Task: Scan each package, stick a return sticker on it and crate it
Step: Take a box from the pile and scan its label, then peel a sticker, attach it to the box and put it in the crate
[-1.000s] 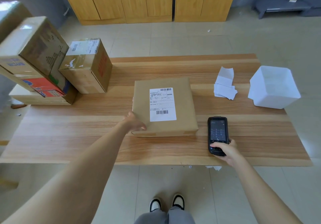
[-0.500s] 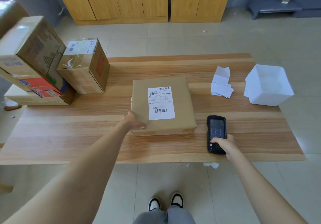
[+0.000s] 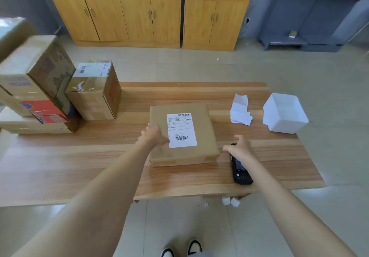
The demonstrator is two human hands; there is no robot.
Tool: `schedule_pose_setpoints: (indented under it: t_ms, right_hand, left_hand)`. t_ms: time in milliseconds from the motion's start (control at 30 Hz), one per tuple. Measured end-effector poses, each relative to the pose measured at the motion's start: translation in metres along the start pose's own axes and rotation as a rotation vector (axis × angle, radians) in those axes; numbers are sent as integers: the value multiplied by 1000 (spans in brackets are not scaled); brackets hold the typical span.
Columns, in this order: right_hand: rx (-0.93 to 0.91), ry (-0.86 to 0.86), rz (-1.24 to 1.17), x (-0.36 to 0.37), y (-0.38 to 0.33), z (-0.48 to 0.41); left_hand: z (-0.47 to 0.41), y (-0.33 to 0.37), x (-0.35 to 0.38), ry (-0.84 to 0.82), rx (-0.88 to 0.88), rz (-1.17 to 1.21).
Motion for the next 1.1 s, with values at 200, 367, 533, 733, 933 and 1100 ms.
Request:
schedule_pose_setpoints:
  t_ms: [200,367,533,733,933,1100]
  right_hand:
    - [-245,82,291,3,-67,26]
    - [-364,147,528,8,-102,44]
    - [-413,157,635,8,-114,47]
    - [-404,152,637,-5,-108,34]
    - [-374,184,719,-40,-92,1]
    - [-343,171,687,-74,-72,-50]
  left_hand:
    - [13,28,-29,83,186,-30]
    - [19,49,-38,128,299,-109]
    - [25,77,-35,166,416,-283]
    - [19,103,-25,177,474,-410]
    - [3,141,-16,165,482,-448]
    - [-24,183,-5,152,435,-481]
Point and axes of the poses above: each hand's wrist, its own z-axis away from the middle knuckle, its own x-axis out of the palm, y = z × x, the point moved 10 cm from there along -z, towards the middle knuckle, and after that the axes turned 2 degrees about z, right-handed, at the moved point
